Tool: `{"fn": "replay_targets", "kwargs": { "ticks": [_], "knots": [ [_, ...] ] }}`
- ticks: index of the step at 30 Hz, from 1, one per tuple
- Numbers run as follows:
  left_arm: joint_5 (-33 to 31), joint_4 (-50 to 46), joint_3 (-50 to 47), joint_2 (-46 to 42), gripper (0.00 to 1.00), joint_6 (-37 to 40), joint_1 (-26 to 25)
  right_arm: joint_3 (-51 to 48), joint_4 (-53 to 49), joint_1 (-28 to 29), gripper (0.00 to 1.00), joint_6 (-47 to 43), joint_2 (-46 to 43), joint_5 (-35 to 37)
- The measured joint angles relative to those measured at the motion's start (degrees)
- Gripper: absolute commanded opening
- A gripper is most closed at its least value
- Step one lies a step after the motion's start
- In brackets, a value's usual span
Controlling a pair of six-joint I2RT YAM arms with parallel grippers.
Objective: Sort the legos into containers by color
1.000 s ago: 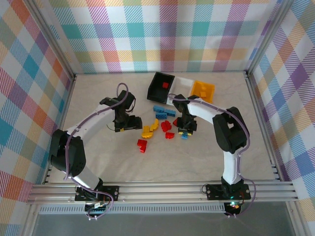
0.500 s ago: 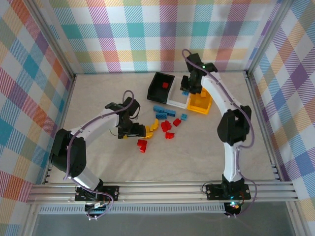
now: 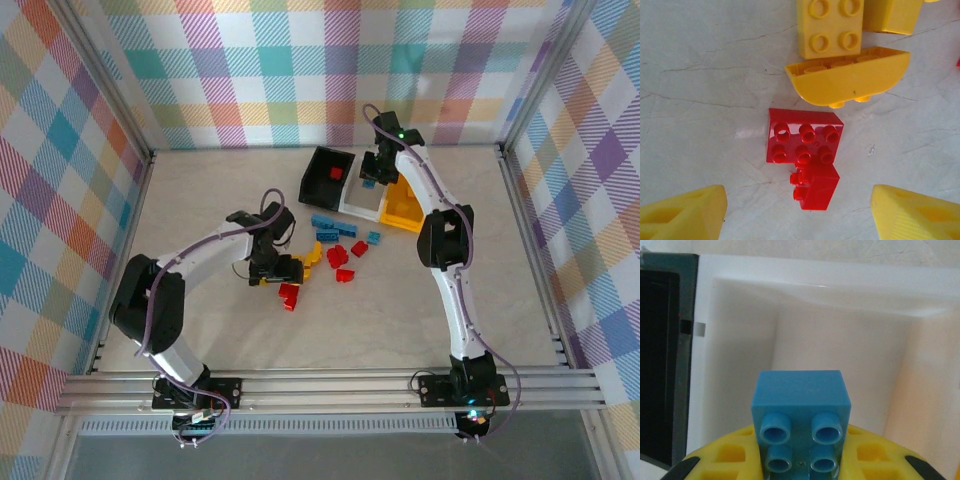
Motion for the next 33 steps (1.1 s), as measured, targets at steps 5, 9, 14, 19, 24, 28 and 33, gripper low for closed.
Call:
{"fn": "replay_targets", "kwargs": {
  "ticks": [5, 9, 14, 19, 24, 28, 33],
  "knots": [
    [0.0, 0.0, 2.1, 2.5, 0.76, 0.2, 0.0, -2.9, 0.3, 0.0, 0.26, -2.3, 0.0, -2.0],
    [0.3, 0.1, 3.1, 4.0, 0.76, 0.3, 0.0, -10.1, 0.0, 0.4, 0.27, -3.8, -0.6, -2.3],
    [0.6, 0.1, 3.3, 5.0, 0.76, 0.6, 0.0, -20.9, 0.9, 1.0, 0.27, -4.6, -7.1, -1.9],
    [0.7, 0.3, 3.3, 5.1, 0.76, 1.2, 0.0, -23.6, 0.8, 1.0, 0.49, -4.9, -9.3, -2.4],
    [0.9, 1.0, 3.3, 5.1, 0.77, 1.5, 0.0, -21.1, -2.1, 1.3, 0.73, -4.2, -9.9, 0.7],
    [0.9, 1.4, 3.3, 5.1, 0.77, 1.7, 0.0, -18.9, -2.8, 1.4, 0.72, -4.2, -11.8, 2.2],
    [0.9, 1.4, 3.2, 5.1, 0.77, 1.7, 0.0, -18.7, -1.7, 1.4, 0.57, -4.8, -12.7, 2.2]
  ]
}}
